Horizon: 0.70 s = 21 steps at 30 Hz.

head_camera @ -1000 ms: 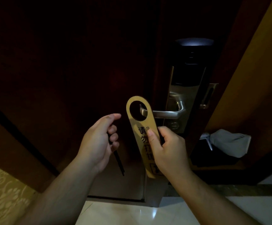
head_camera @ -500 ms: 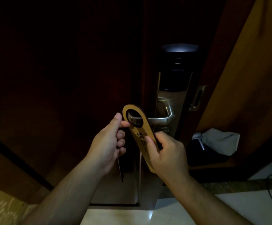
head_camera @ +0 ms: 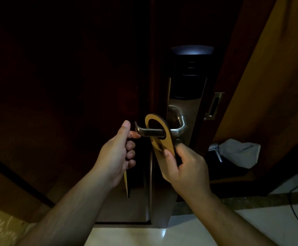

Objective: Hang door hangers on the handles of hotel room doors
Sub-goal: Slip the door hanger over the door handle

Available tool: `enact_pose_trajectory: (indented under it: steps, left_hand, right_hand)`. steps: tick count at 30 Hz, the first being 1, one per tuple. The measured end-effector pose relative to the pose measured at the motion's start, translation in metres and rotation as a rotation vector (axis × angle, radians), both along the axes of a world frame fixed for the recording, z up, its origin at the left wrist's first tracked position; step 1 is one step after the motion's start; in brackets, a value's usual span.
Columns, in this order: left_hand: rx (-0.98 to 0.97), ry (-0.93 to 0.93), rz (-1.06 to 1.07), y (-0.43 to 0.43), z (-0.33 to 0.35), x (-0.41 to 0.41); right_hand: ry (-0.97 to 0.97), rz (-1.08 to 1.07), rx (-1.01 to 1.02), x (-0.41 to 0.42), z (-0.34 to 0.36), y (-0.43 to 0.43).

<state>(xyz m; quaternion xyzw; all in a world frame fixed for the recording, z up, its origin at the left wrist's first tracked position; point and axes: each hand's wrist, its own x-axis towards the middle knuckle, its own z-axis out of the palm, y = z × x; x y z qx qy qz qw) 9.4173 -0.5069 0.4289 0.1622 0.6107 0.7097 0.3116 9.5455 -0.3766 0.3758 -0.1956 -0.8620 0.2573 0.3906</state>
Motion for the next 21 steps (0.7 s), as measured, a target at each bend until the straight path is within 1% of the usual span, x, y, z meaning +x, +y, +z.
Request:
enact_pose_trajectory:
  steps: [4,7,11,15,18,21]
  left_hand:
    - [-0.005,0.005,-0.027,0.006,0.002,0.004]
    - [-0.011,0.009,-0.028,0.014,0.006,0.009]
    - [-0.019,0.017,-0.011,0.024,0.009,0.014]
    - [-0.051,0.008,-0.009,0.028,0.011,0.015]
    - [-0.086,-0.001,-0.007,0.026,0.01,0.016]
    - [-0.122,0.006,-0.009,0.026,0.011,0.016]
  right_hand:
    - [-0.023,-0.029,-0.051,0.011,-0.004,0.015]
    - [-0.007,-0.058,-0.19,0.017,0.0,0.03]
    - [-0.049,-0.054,-0.361,0.017,0.01,0.046]
    - [-0.163,-0.07,-0.409,0.016,0.019,0.053]
    - [-0.169,-0.075,-0.451,0.016,0.018,0.052]
    - [-0.131,-0.147,-0.44,0.012,0.014,0.053]
